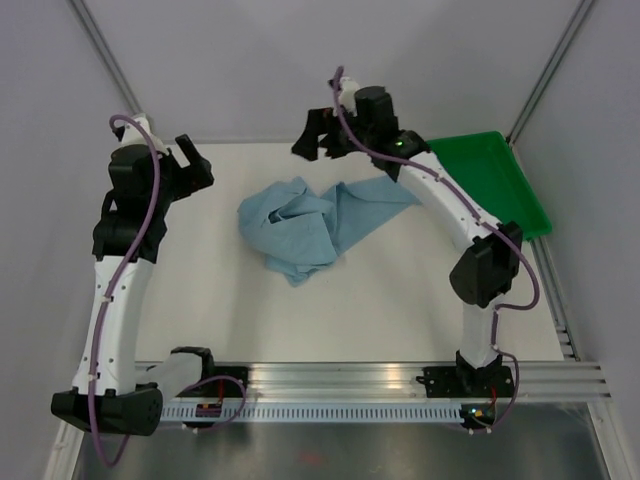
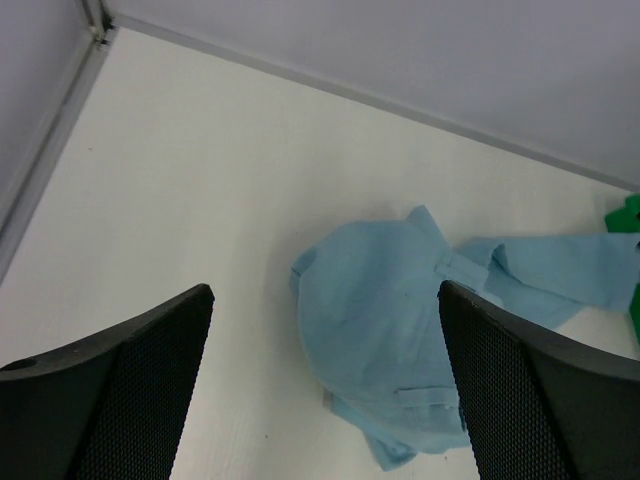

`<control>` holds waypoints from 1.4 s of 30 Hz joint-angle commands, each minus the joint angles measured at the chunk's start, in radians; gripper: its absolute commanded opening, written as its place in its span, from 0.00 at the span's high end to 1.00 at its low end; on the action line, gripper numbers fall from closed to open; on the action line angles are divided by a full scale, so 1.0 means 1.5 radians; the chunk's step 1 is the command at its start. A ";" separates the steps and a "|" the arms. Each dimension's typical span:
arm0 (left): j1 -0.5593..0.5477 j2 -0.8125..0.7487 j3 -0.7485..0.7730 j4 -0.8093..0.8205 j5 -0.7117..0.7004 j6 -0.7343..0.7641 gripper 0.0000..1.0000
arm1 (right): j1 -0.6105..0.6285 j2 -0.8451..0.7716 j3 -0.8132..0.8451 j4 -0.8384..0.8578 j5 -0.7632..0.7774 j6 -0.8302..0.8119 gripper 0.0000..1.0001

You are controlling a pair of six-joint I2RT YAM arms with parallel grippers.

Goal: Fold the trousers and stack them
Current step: Move the trousers to the center of the board, then flatten the trousers out

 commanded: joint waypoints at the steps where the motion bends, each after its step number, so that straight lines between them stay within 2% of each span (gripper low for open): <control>1: 0.002 -0.008 -0.024 0.012 0.133 -0.022 0.00 | -0.054 -0.122 -0.016 -0.061 0.142 -0.040 0.02; 2: 0.002 -0.005 -0.029 0.023 0.178 -0.022 0.00 | -0.055 -0.134 -0.053 -0.066 0.187 -0.070 0.02; 3: -0.002 0.000 -0.035 0.037 0.222 -0.021 0.00 | -0.056 -0.143 -0.071 -0.071 0.286 -0.069 0.02; 4: -0.007 0.018 -0.034 0.060 0.295 -0.023 0.00 | -0.065 -0.147 -0.088 -0.087 0.323 -0.062 0.02; 5: -0.032 0.031 -0.028 0.062 0.312 -0.033 0.00 | -0.077 -0.148 -0.115 -0.097 0.349 -0.049 0.02; 7: -0.080 0.081 0.018 0.014 0.256 -0.030 0.00 | -0.119 -0.144 -0.145 -0.114 0.374 0.004 0.02; 8: -0.149 0.098 0.042 -0.013 0.209 -0.011 0.00 | -0.134 -0.146 -0.186 -0.110 0.375 0.020 0.02; 9: -0.187 0.119 0.085 -0.045 0.160 -0.003 0.00 | -0.157 -0.150 -0.210 -0.087 0.371 0.036 0.02; 10: -0.215 0.154 0.101 -0.096 0.069 -0.002 0.00 | -0.165 -0.155 -0.236 -0.070 0.374 0.036 0.02; 11: -0.248 0.167 0.113 -0.114 0.049 -0.007 0.00 | -0.169 -0.165 -0.282 -0.048 0.386 0.033 0.02; 13: -0.260 0.180 0.100 -0.126 0.058 -0.022 0.00 | -0.172 -0.168 -0.319 -0.003 0.395 0.006 0.02; 17: -0.273 0.191 0.030 -0.120 0.063 -0.014 0.00 | -0.178 -0.139 -0.327 0.011 0.410 -0.002 0.02; 23: -0.274 0.237 0.032 -0.159 -0.035 0.012 0.02 | -0.179 -0.119 -0.340 0.029 0.369 0.008 0.02; 28: -0.283 0.261 -0.023 -0.095 0.015 0.005 0.06 | -0.180 -0.101 -0.335 0.025 0.373 0.003 0.02; 30: -0.290 0.284 -0.030 -0.087 -0.017 -0.002 0.13 | -0.180 -0.095 -0.333 0.023 0.377 0.003 0.02; 32: -0.290 0.300 -0.041 -0.078 -0.056 -0.014 0.25 | -0.181 -0.089 -0.333 0.026 0.371 0.003 0.02; 34: -0.289 0.307 -0.055 -0.033 -0.064 -0.030 0.34 | -0.181 -0.084 -0.336 0.030 0.368 0.004 0.02; 35: -0.288 0.307 -0.056 -0.017 -0.064 -0.038 0.49 | -0.181 -0.078 -0.336 0.031 0.367 0.006 0.02; 37: -0.278 0.309 -0.032 0.011 -0.054 -0.054 0.71 | -0.183 -0.068 -0.329 0.027 0.365 0.006 0.03; 38: -0.272 0.307 -0.018 0.007 -0.049 -0.054 0.97 | -0.184 -0.060 -0.326 0.021 0.364 0.007 0.03; 40: -0.235 0.285 0.027 -0.013 -0.032 -0.038 0.98 | -0.184 -0.055 -0.325 0.018 0.368 0.006 0.04; 42: -0.182 0.252 0.040 -0.015 0.048 -0.025 0.98 | -0.186 -0.048 -0.323 0.012 0.382 0.003 0.04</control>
